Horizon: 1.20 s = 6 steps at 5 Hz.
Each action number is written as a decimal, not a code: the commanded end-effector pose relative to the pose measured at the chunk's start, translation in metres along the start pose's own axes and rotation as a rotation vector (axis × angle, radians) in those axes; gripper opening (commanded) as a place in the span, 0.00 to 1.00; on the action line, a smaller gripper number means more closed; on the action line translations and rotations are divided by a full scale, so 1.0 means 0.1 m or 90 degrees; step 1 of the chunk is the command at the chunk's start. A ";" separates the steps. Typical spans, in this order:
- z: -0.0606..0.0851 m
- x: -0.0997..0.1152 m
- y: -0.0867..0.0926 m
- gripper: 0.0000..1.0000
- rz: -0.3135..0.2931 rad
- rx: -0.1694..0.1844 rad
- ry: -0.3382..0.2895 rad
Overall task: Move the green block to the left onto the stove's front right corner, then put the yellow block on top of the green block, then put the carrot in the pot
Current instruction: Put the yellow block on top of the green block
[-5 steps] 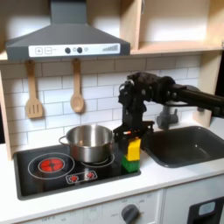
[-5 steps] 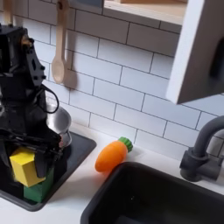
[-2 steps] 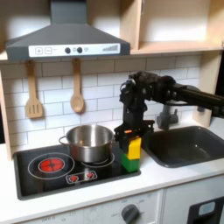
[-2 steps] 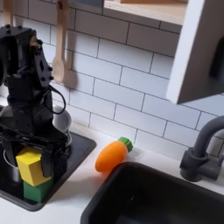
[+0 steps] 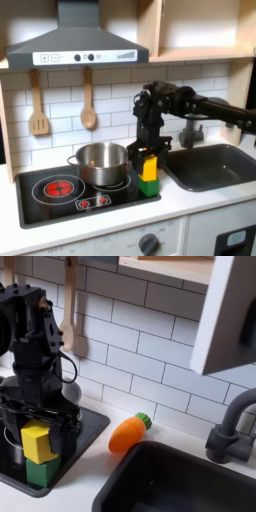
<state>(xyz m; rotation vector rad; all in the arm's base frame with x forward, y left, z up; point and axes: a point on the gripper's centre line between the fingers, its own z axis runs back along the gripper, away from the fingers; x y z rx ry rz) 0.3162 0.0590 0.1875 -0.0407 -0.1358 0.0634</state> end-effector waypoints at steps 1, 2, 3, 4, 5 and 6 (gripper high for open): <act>-0.01 0.01 0.01 0.00 0.002 0.000 0.003; -0.01 0.02 0.01 0.00 -0.002 0.000 0.003; 0.00 0.03 0.00 0.00 -0.007 -0.001 0.000; 0.00 0.02 0.00 0.60 -0.005 0.000 0.004; 0.01 0.01 0.00 1.00 -0.010 -0.001 0.006; 0.00 0.01 0.00 1.00 -0.011 0.000 0.010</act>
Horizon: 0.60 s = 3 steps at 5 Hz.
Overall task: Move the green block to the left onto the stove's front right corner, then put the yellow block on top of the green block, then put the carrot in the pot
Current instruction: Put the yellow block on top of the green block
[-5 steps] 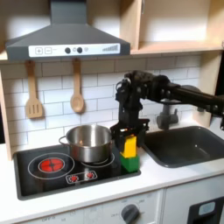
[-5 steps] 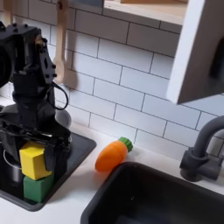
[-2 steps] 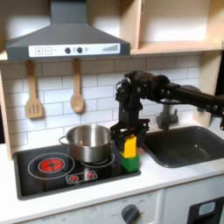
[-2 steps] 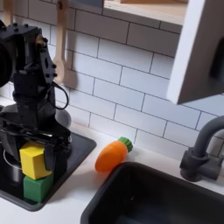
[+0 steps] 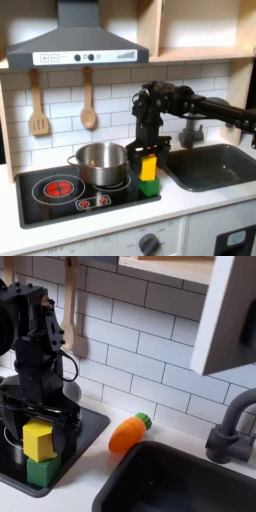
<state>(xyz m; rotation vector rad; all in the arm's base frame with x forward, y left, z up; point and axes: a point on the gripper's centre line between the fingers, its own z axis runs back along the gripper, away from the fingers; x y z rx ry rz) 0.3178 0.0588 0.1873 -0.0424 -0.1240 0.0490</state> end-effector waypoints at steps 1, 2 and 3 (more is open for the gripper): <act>0.02 -0.02 0.01 1.00 -0.003 0.003 -0.001; 0.04 -0.02 0.01 1.00 -0.004 -0.002 0.004; 0.07 -0.03 0.00 1.00 -0.004 -0.007 0.013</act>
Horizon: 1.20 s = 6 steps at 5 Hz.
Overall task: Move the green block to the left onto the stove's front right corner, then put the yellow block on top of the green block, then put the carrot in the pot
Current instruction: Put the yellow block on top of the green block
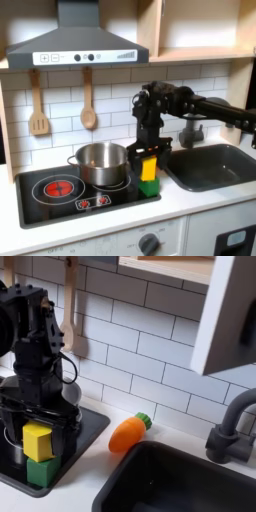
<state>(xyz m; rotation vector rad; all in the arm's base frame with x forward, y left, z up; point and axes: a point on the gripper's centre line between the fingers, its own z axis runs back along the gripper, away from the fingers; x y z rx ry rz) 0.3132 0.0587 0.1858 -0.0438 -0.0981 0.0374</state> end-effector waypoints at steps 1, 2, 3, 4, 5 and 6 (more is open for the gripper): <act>0.18 0.05 0.00 1.00 0.004 -0.012 -0.013; 0.26 0.08 -0.02 1.00 0.005 -0.021 -0.015; 0.39 0.11 0.03 1.00 0.023 -0.024 -0.024; 0.55 0.16 0.09 1.00 0.038 -0.032 -0.034; 0.63 0.25 0.22 1.00 0.053 -0.036 -0.038; 0.67 0.35 0.41 1.00 0.064 -0.023 -0.047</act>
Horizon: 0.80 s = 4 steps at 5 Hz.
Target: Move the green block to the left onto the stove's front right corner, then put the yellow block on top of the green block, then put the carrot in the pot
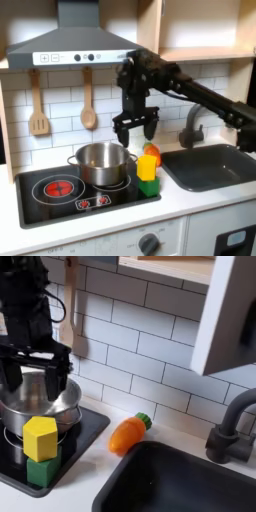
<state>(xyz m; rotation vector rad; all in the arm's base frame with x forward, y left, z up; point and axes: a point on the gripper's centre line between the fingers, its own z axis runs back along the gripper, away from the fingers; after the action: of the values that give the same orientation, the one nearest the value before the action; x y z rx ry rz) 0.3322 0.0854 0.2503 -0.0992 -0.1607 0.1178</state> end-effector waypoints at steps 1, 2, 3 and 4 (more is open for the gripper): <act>-0.04 0.19 0.33 1.00 0.016 0.020 -0.016; -0.14 0.20 0.40 1.00 0.005 0.027 -0.015; -0.22 0.19 0.46 1.00 -0.010 0.031 -0.027; -0.37 0.15 0.50 1.00 -0.032 0.043 -0.014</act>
<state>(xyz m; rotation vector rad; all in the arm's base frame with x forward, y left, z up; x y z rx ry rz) 0.3486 0.1335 0.2058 -0.0381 -0.1693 0.0737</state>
